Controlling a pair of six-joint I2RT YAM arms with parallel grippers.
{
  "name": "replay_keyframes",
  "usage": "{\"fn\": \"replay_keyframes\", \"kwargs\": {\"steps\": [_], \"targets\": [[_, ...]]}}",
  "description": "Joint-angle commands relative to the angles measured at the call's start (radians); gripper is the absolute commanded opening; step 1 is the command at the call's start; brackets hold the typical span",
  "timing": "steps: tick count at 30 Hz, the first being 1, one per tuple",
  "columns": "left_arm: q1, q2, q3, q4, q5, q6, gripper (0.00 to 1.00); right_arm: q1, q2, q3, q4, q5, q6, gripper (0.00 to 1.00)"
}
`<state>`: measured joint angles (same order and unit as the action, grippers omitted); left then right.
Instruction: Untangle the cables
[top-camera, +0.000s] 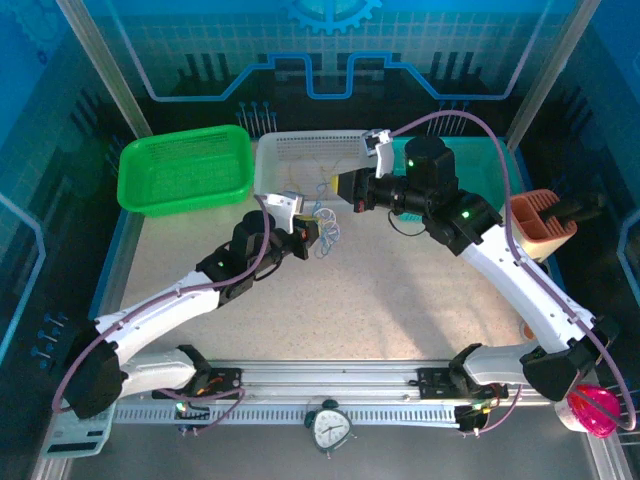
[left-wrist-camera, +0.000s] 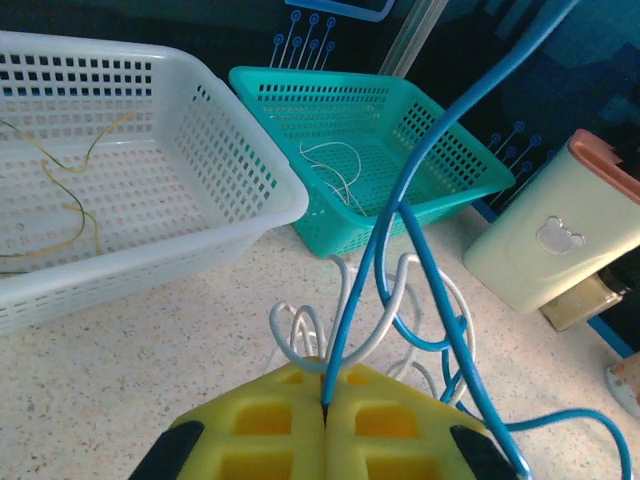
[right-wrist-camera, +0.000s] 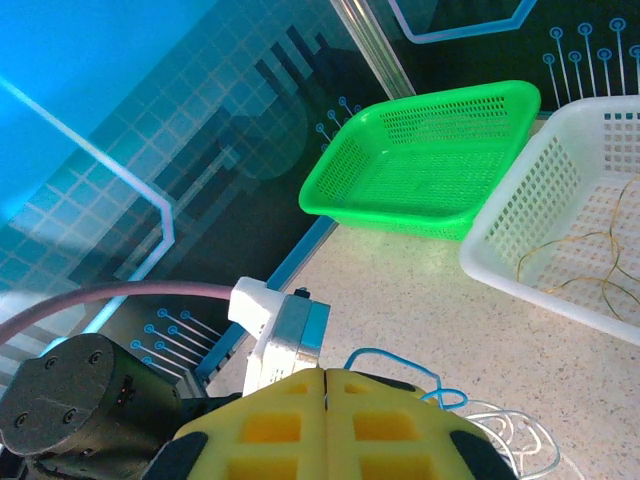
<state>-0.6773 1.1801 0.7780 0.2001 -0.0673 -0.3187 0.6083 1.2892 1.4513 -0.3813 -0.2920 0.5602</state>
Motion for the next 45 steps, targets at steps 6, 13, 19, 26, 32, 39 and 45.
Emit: {"fn": "replay_keyframes", "kwargs": {"steps": [6,13,19,26,32,39,45], "targets": [[0.010,-0.014,-0.031,-0.005,-0.037,-0.005,0.00,-0.101,-0.041,0.048,0.011,0.003,-0.006,0.00],[0.026,-0.020,-0.116,-0.002,-0.048,-0.037,0.00,-0.213,-0.066,0.095,0.003,0.000,-0.006,0.00],[0.040,-0.013,-0.159,-0.005,-0.061,-0.054,0.00,-0.306,-0.098,0.115,0.010,-0.011,0.012,0.00],[0.044,0.034,-0.172,-0.002,-0.061,-0.067,0.00,-0.376,-0.096,0.221,-0.003,-0.033,0.018,0.00],[0.044,0.074,-0.175,0.011,-0.055,-0.075,0.00,-0.404,-0.081,0.321,-0.009,-0.035,0.016,0.00],[0.045,0.109,-0.181,0.026,-0.046,-0.081,0.00,-0.419,-0.044,0.445,-0.030,-0.039,0.007,0.00],[0.045,0.135,-0.184,0.040,-0.044,-0.086,0.00,-0.423,-0.030,0.480,-0.034,-0.047,0.016,0.00]]}}
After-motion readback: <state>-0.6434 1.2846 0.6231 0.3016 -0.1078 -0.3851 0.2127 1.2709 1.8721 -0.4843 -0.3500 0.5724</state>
